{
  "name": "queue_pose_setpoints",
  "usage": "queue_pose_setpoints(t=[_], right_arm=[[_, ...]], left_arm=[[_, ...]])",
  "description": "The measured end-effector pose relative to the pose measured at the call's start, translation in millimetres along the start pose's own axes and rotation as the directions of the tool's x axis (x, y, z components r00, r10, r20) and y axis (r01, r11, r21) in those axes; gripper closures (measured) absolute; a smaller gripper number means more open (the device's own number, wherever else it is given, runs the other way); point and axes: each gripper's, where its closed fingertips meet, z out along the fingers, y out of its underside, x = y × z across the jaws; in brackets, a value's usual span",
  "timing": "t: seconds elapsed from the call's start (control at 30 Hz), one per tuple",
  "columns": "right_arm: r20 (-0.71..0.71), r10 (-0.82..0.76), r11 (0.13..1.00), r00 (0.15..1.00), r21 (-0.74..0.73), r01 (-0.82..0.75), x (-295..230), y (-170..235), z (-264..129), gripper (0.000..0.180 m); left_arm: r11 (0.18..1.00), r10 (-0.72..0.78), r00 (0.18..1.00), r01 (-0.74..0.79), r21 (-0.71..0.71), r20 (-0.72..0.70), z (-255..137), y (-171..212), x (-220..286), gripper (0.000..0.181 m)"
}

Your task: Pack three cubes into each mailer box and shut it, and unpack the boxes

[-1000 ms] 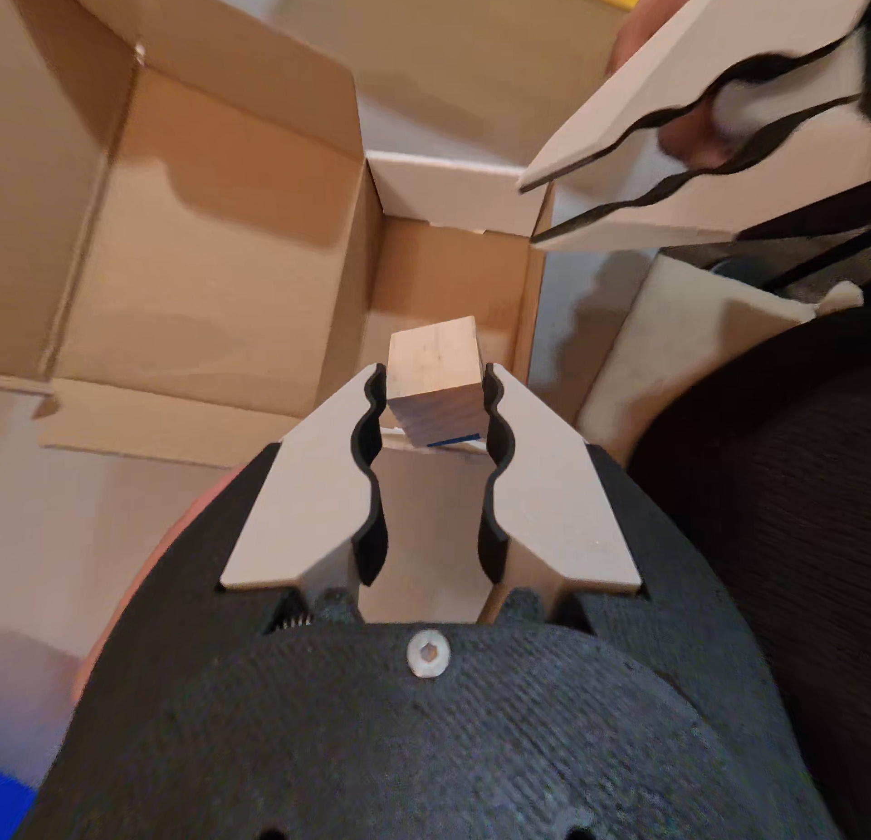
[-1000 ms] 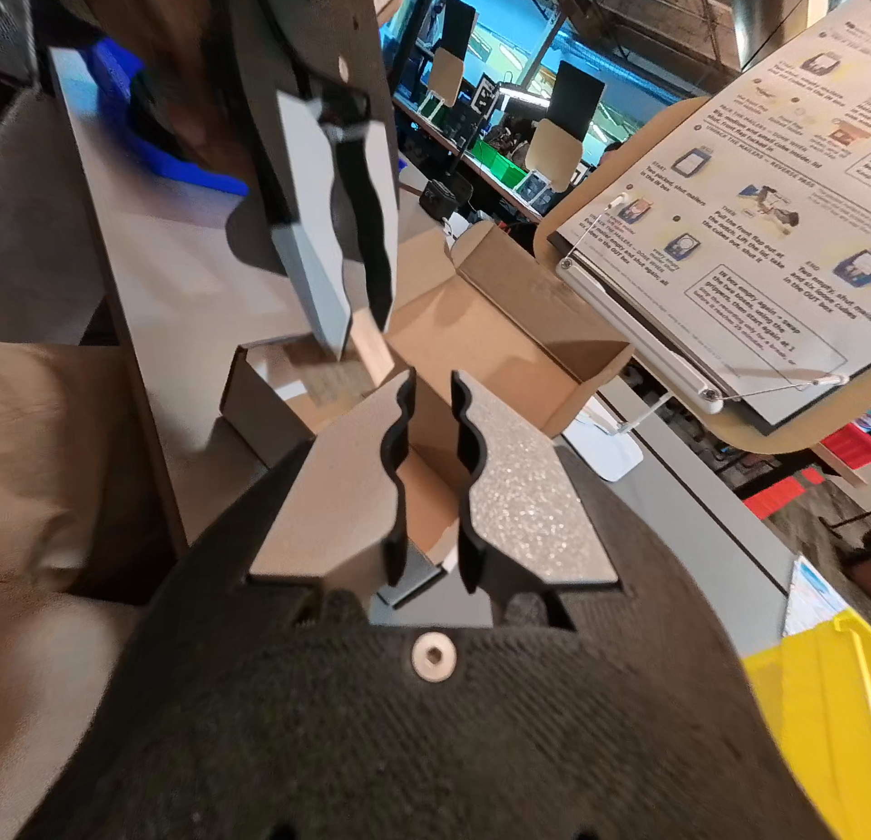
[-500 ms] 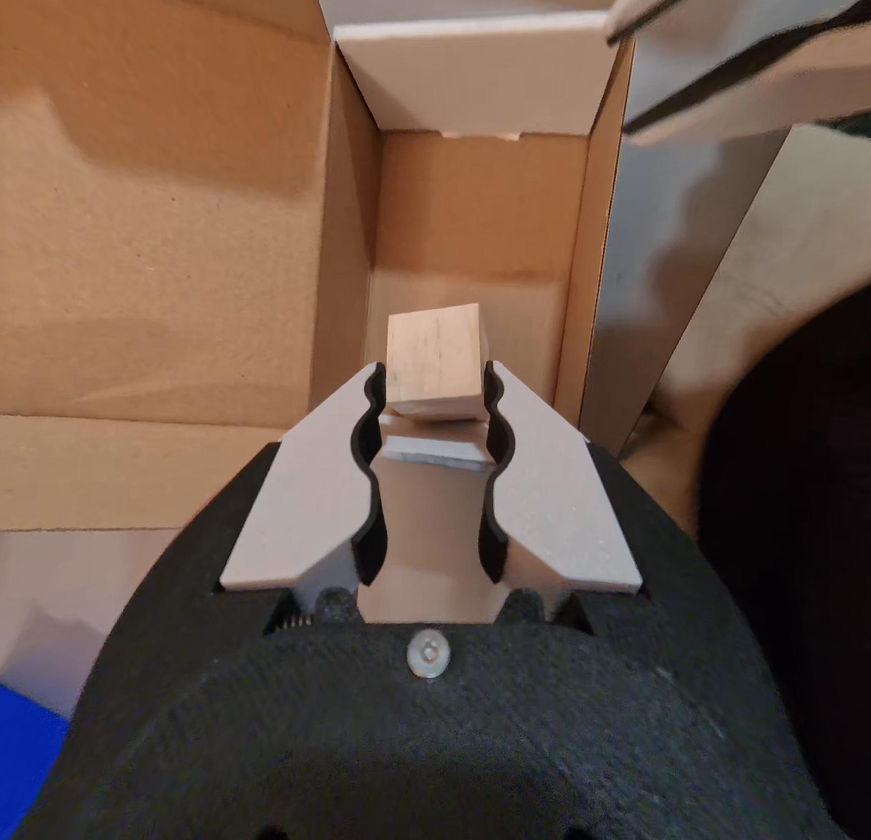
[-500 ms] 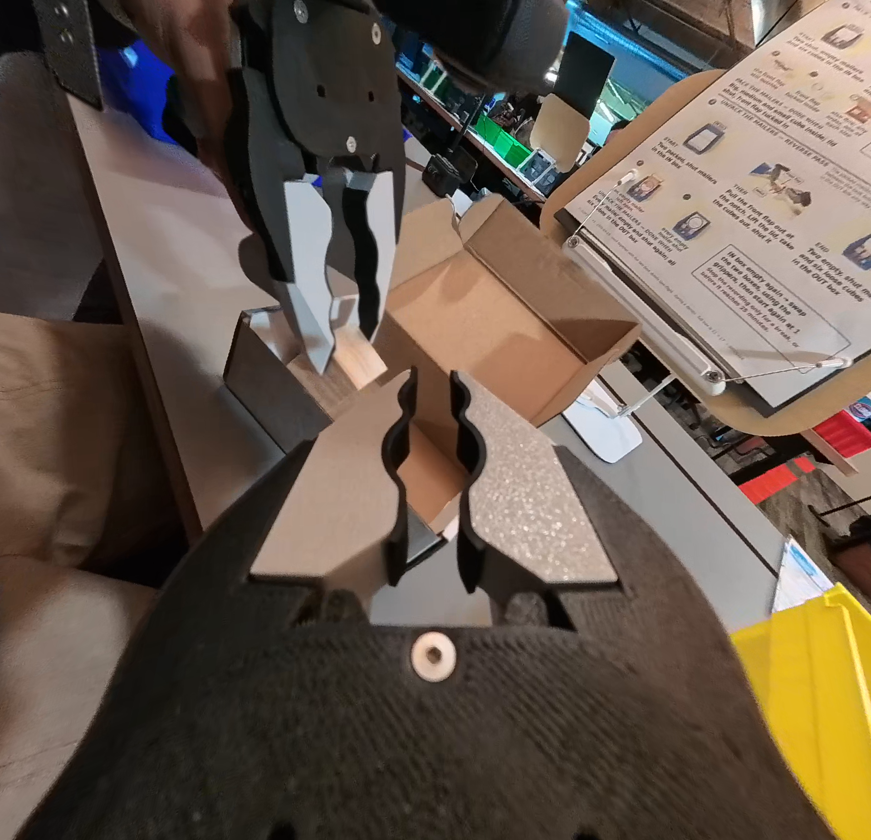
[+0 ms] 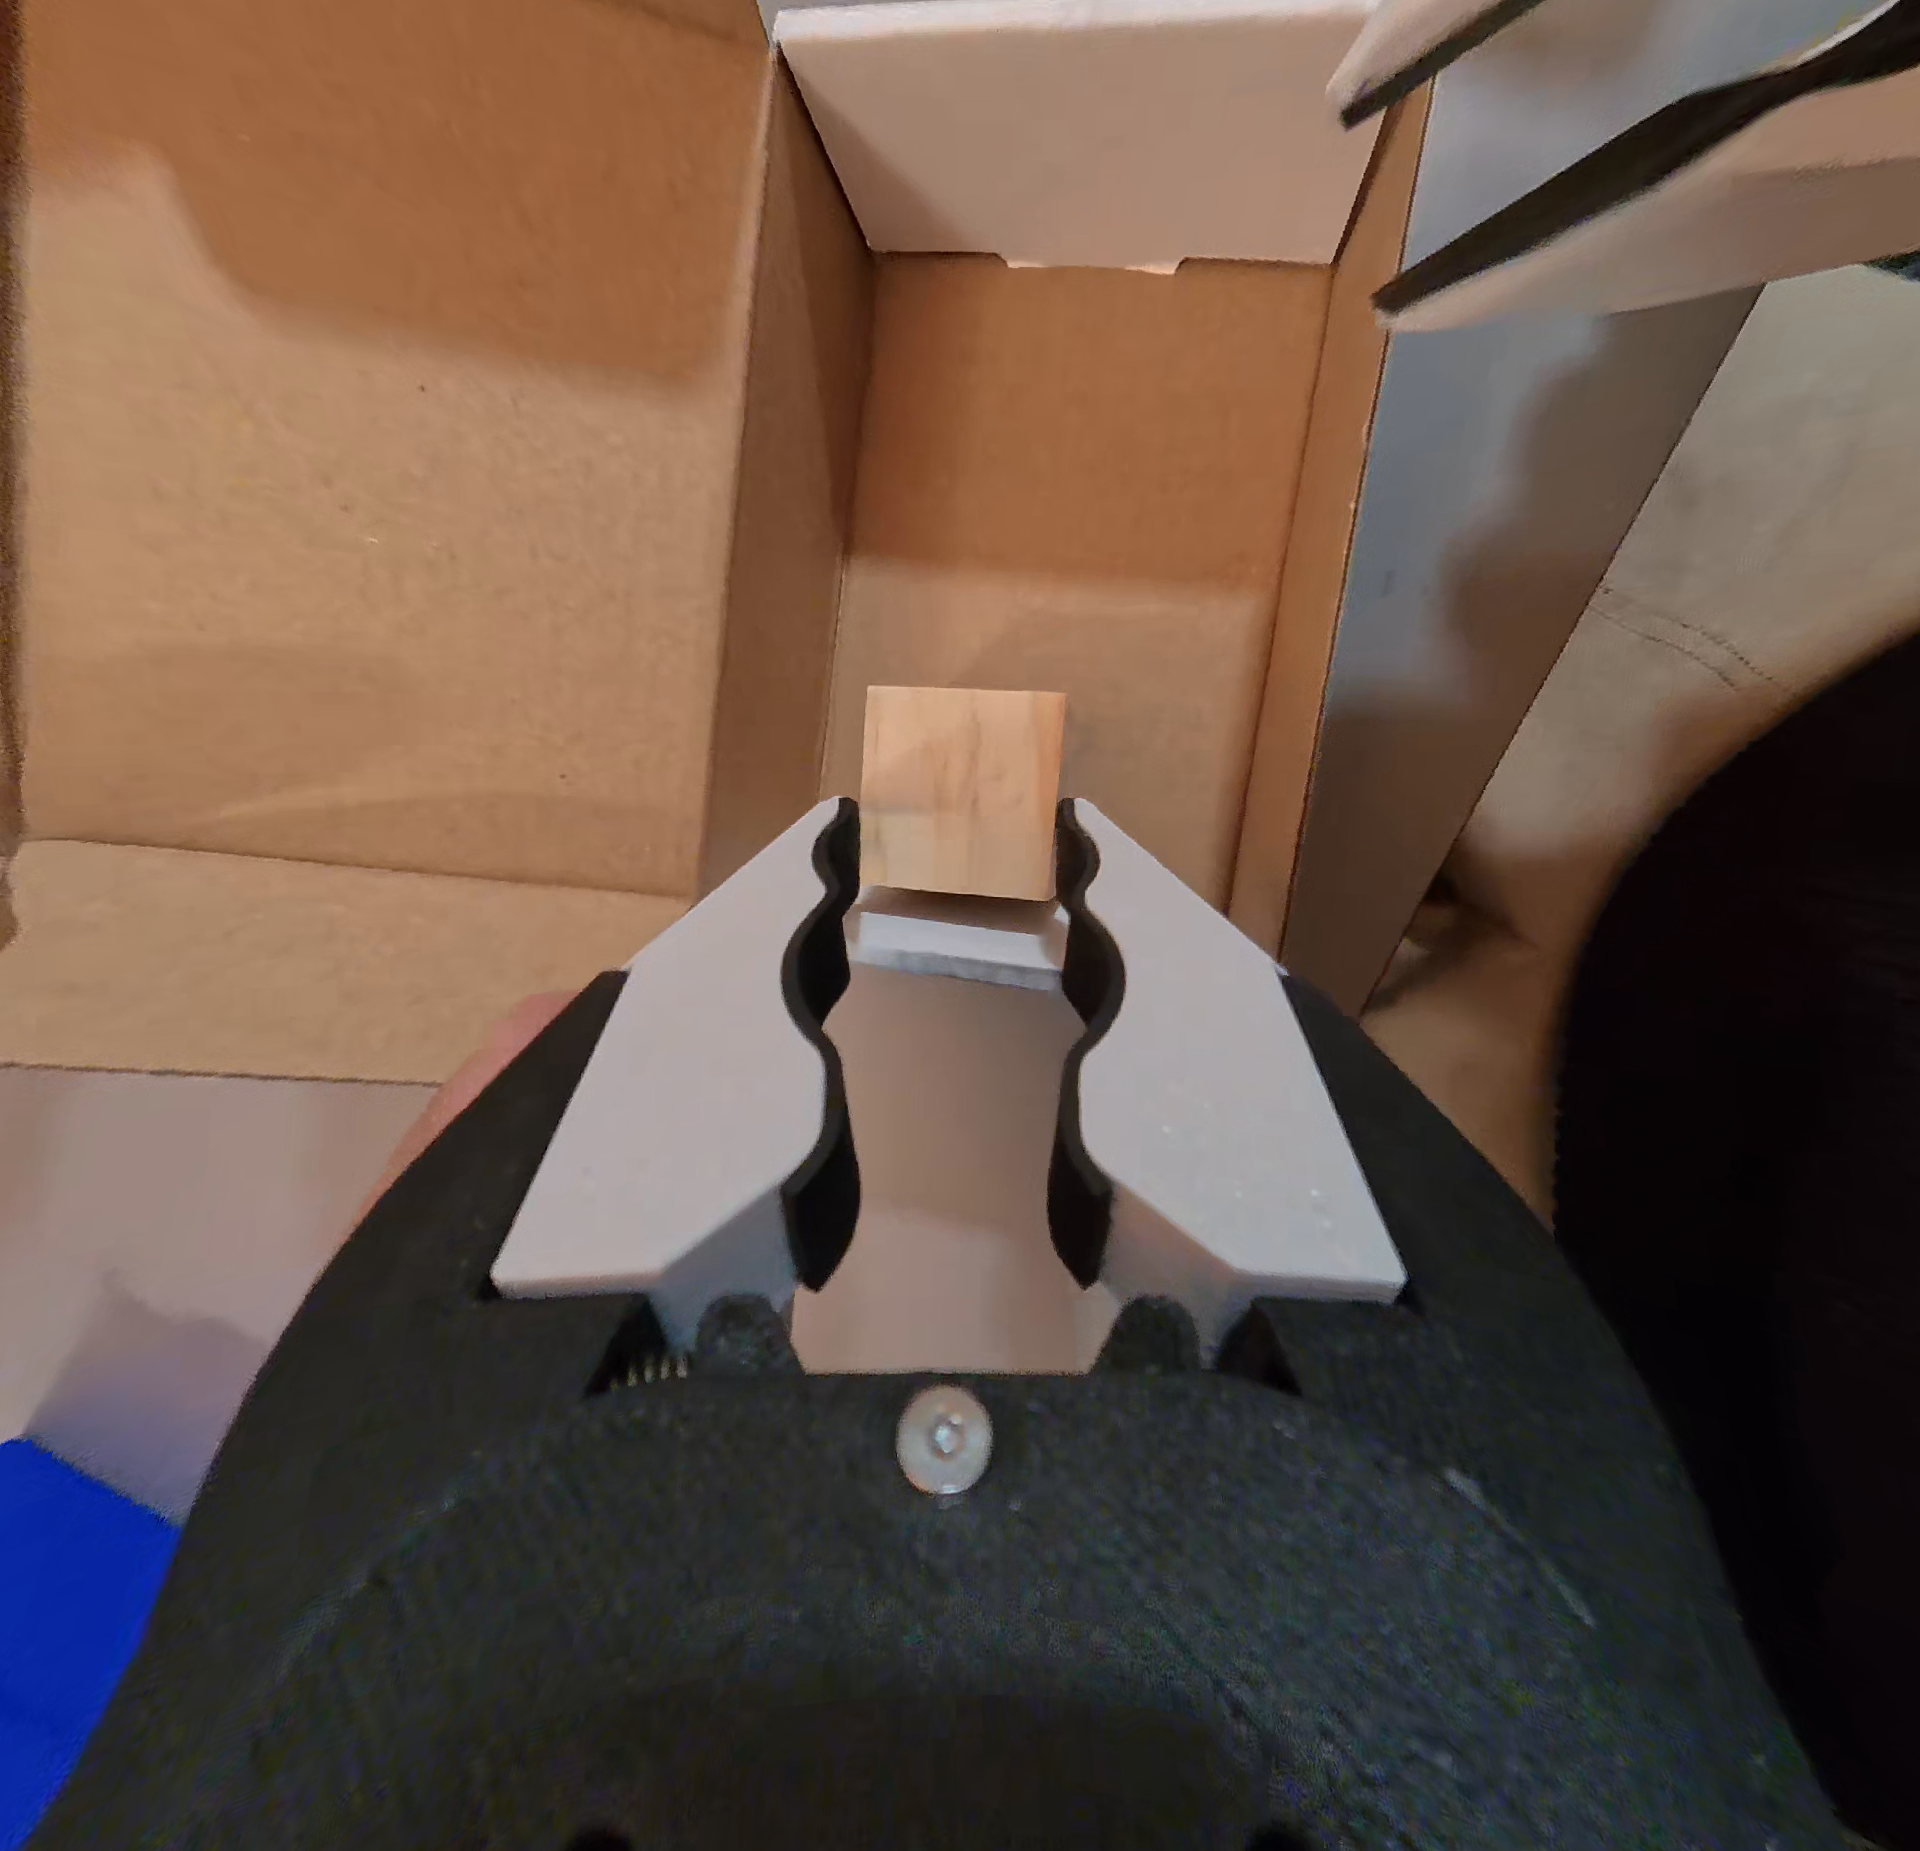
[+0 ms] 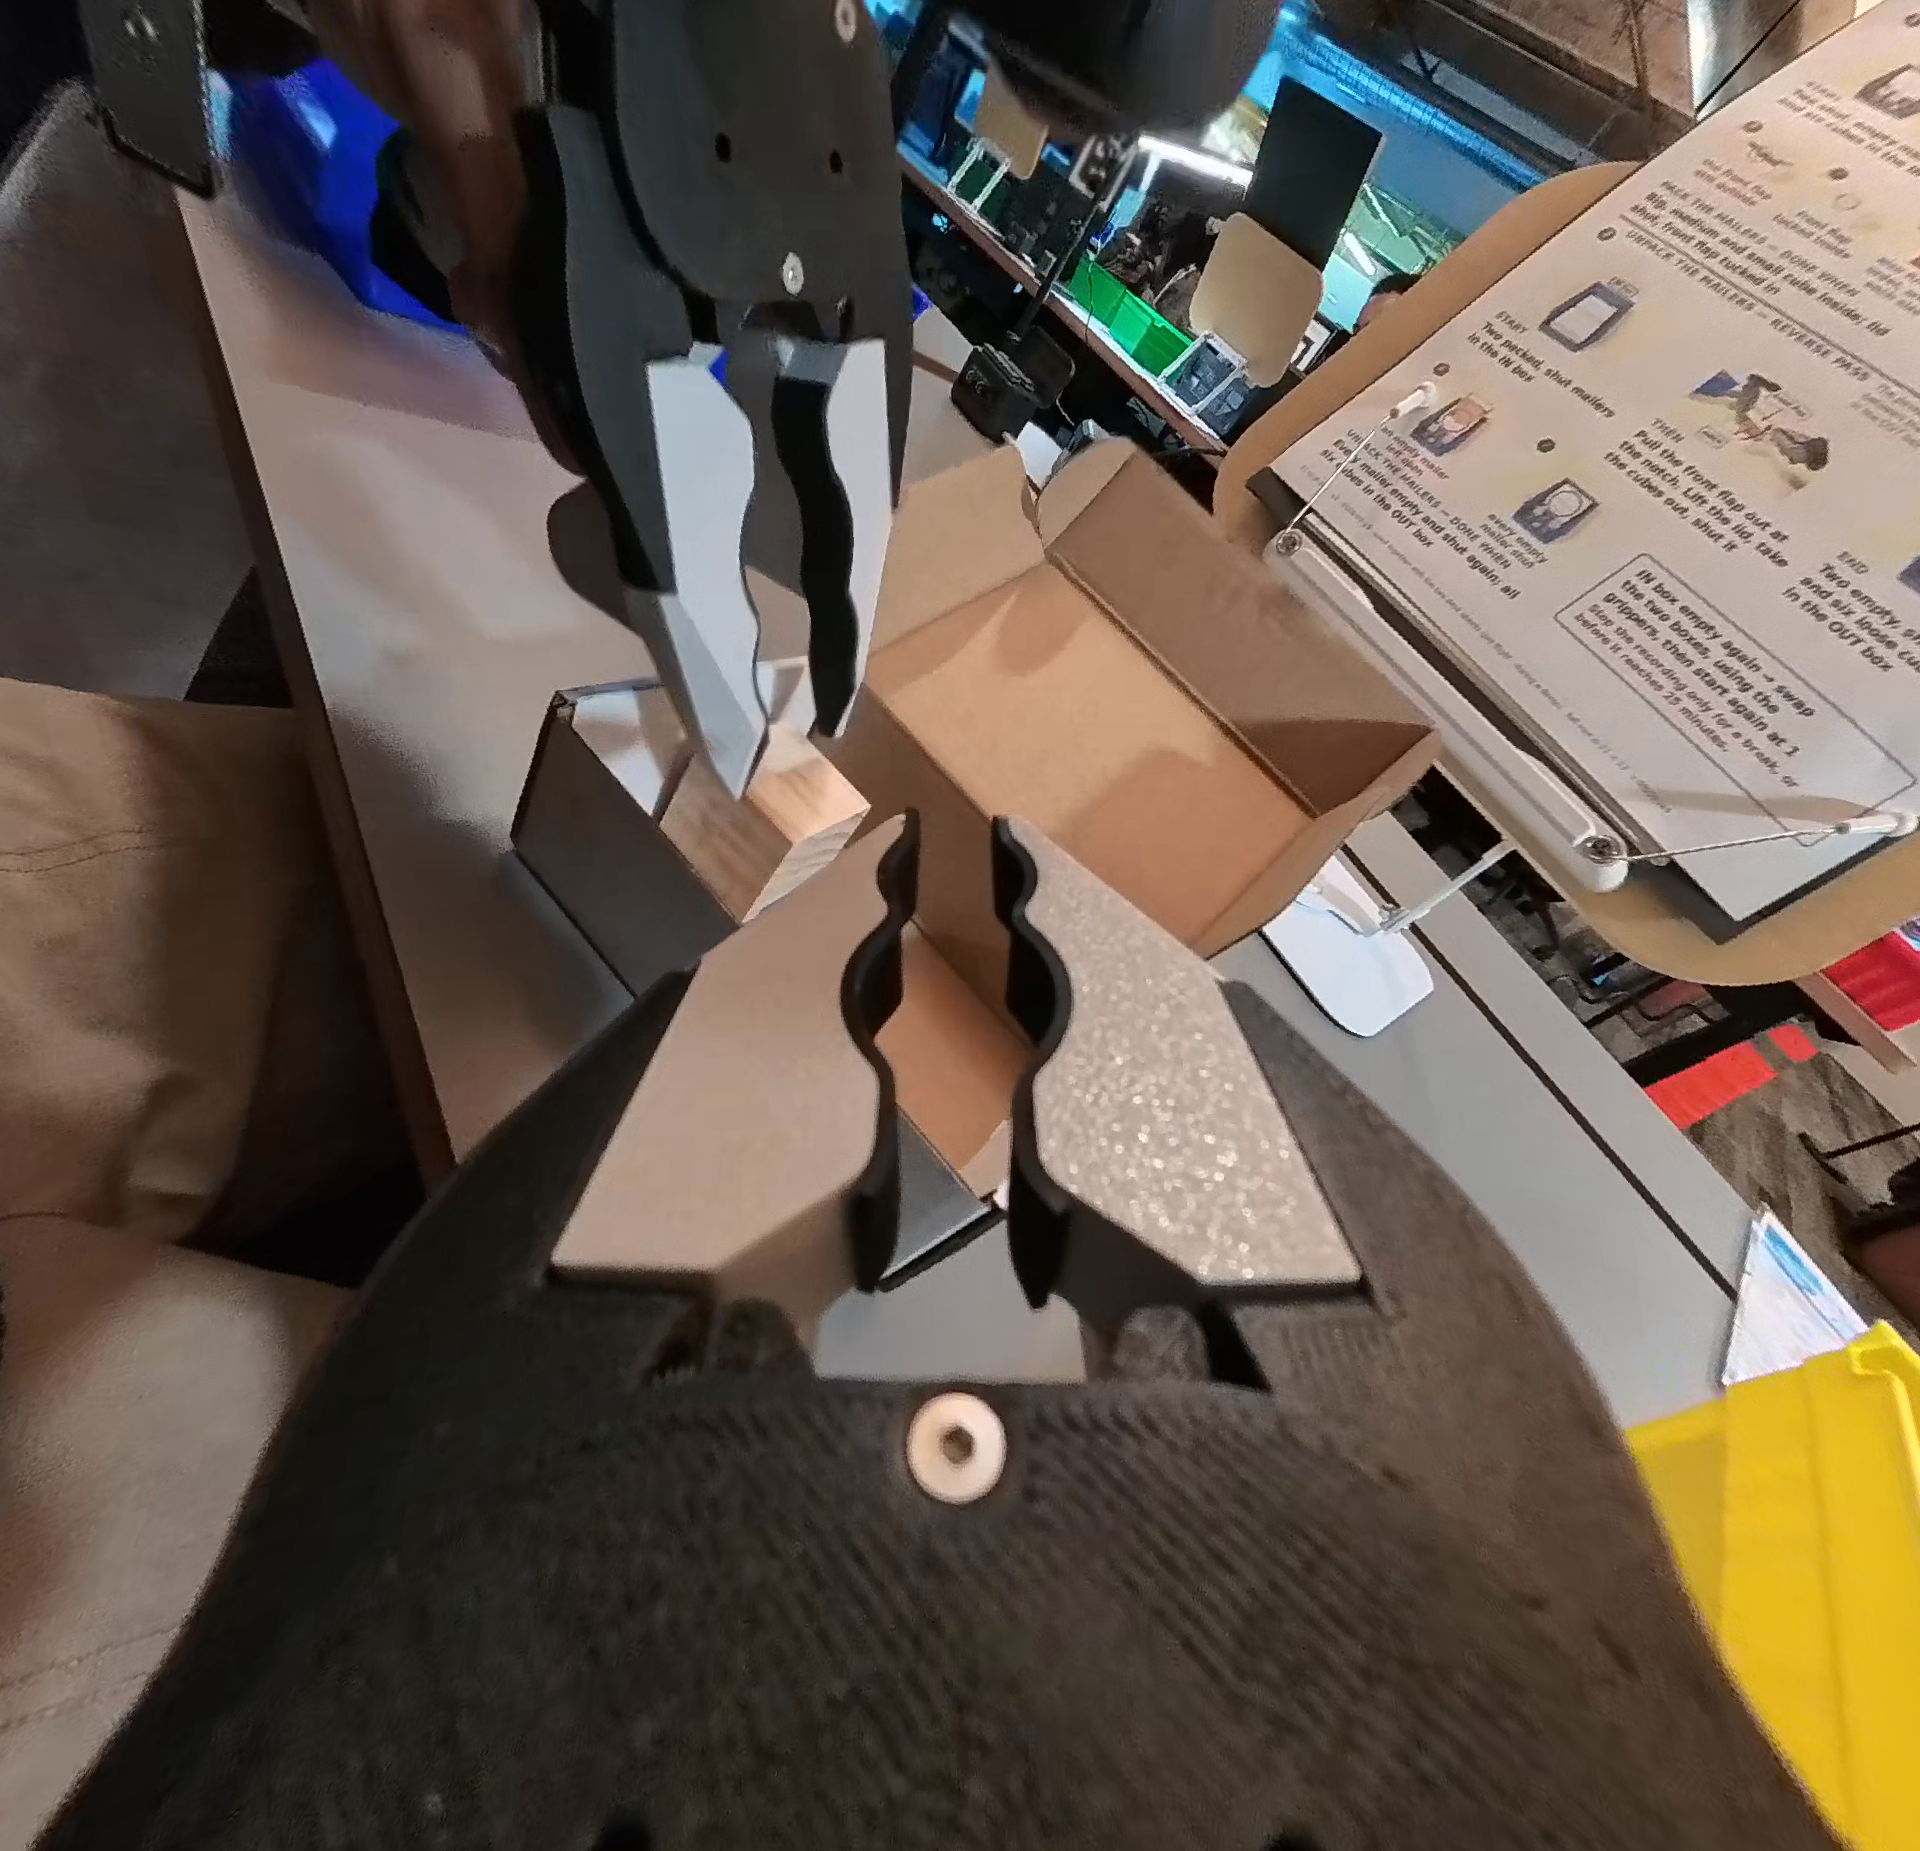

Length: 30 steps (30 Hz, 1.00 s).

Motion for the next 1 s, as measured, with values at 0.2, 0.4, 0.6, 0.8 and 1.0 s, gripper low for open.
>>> queue_pose_setpoints(t=[0.2, 0.4, 0.6, 0.8, 1.0], right_arm=[[0.000, 0.003, 1.000, 1.000, 0.000, -0.003, 0, 0, 0, 0.168], [0.013, -0.004, 0.998, 1.000, 0.065, 0.003, -3, -14, -2, 0.171], [0.078, -0.005, 0.995, 0.997, 0.098, -0.002, -15, -22, 11, 0.171], [0.131, -0.014, 0.991, 0.991, 0.137, -0.004, -24, -32, 22, 0.172], [0.169, -0.033, 0.988, 0.985, 0.155, 0.007, -34, -36, 31, 0.172]], left_arm=[[0.995, -0.057, 0.998, 0.058, 0.081, -0.013, -28, -9, -11, 0.148], [0.948, -0.212, 0.977, 0.203, 0.244, 0.010, -83, -7, -55, 0.158], [0.875, -0.451, 0.872, 0.391, 0.286, 0.188, -131, 65, -125, 0.148], [0.671, -0.741, 0.612, 0.685, 0.284, 0.276, -165, 202, -174, 0.133], [0.465, -0.869, 0.386, 0.850, 0.247, 0.308, -174, 311, -171, 0.136]])
